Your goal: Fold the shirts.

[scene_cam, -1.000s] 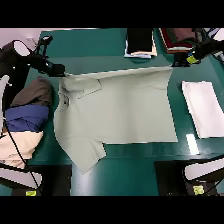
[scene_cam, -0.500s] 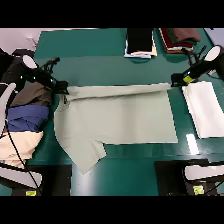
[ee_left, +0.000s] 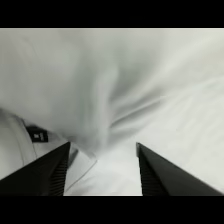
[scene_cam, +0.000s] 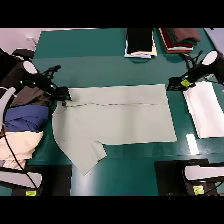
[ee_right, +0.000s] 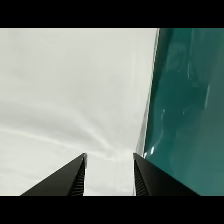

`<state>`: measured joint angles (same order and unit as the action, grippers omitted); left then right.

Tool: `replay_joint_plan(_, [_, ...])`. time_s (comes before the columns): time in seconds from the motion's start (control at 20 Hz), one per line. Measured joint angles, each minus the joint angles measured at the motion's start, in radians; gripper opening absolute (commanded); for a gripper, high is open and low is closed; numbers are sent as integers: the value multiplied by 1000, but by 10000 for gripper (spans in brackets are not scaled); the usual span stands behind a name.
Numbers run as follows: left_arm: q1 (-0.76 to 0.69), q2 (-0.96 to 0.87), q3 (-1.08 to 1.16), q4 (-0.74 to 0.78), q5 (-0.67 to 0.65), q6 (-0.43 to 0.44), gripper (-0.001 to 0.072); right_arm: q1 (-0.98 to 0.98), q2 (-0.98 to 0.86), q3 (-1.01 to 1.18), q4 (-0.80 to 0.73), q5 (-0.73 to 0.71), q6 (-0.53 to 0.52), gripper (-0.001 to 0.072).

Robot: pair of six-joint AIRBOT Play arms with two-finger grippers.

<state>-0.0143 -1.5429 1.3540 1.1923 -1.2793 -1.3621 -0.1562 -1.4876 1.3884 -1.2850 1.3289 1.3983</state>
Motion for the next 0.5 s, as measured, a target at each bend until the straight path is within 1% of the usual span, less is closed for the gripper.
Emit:
replay_joint_plan(0.15, [0, 136, -52, 61, -13, -24, 498, -57, 90, -88, 18, 42, -16, 346])
replay_joint_plan(0.25, [0, 239, -129, 90, -30, -35, 499, -116, 171, -200, 24, 69, -34, 469])
replay_joint_plan(0.5, [0, 477, -397, 121, -44, -84, 499, -299, 353, -535, 31, 103, -82, 468])
